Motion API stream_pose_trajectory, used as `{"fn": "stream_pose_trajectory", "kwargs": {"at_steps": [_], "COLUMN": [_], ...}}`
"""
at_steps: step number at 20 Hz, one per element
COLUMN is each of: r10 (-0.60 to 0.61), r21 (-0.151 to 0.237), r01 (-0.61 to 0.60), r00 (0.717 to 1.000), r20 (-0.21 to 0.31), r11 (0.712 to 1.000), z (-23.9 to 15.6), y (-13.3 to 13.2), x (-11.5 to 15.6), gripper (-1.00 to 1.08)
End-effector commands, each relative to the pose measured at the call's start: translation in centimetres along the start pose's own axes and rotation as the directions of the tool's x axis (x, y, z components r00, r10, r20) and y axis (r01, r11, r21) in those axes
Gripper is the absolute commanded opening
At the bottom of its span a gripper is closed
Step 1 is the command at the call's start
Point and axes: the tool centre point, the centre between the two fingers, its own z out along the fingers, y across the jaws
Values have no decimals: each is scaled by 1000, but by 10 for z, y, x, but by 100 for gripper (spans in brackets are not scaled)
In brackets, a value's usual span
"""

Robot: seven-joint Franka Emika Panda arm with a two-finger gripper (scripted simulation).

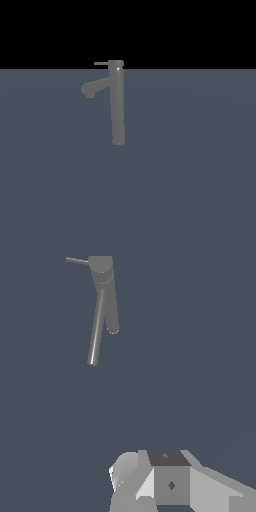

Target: Turn on the faucet by rotating a designated handle.

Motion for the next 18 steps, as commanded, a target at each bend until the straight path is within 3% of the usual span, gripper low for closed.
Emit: {"fn": "stream_pose_trajectory", "kwargs": {"at_steps": [1,11,18], "r10": [0,-22,-19], "r21": [0,3,2], "r01": [0,21,19], "r00": [1000,998,998], "r20": [0,56,54], "r11": [1000,1000,1000], "z": [0,15,14], "y": [0,-15,-15], "x": [0,-1,4], "gripper": [-100,-100,-100]}}
